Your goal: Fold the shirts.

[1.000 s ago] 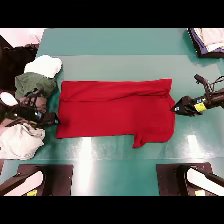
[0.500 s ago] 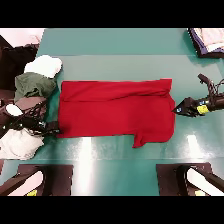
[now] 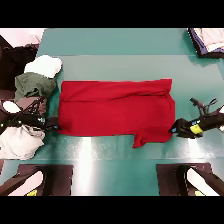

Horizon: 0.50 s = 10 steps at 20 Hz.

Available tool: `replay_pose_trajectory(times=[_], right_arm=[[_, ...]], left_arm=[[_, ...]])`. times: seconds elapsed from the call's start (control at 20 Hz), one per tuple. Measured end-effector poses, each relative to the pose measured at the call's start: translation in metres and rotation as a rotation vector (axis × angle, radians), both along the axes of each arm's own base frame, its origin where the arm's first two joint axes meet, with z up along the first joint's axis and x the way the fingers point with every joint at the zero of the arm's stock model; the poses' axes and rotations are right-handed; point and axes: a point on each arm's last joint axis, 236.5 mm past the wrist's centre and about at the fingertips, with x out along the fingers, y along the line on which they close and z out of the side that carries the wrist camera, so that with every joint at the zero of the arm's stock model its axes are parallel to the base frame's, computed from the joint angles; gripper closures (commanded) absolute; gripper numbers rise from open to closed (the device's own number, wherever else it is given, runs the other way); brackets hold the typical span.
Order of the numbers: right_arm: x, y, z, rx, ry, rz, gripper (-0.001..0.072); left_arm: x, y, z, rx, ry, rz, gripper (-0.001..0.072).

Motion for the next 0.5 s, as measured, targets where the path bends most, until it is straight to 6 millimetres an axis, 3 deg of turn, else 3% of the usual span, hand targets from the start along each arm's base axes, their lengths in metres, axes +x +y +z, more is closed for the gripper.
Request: replay_pose_trajectory(times=[0.2,0.3,0.35,0.4,0.5], right_arm=[[-0.011,0.013,-0.026,0.002,0.013,-0.029,0.0241],[-0.01,0.016,-0.033,-0.005,-0.001,-0.036,0.0458],[-0.008,0.017,-0.035,-0.01,-0.01,-0.036,0.0616],[-0.008,0.019,-0.037,-0.012,-0.015,-0.033,0.0697],[-0.009,0.021,-0.039,-0.018,-0.017,-0.022,0.0698]], left_arm=[[0.004,-0.001,0.004,-0.005,-0.014,-0.002,0.0681],[0.005,-0.001,0.004,-0.007,-0.017,-0.001,0.0681],[0.005,-0.001,0.004,-0.007,-0.018,-0.002,0.0681],[0.005,-0.001,0.005,-0.007,-0.019,-0.004,0.0682],[0.006,-0.001,0.005,-0.007,-0.023,-0.007,0.0682]])
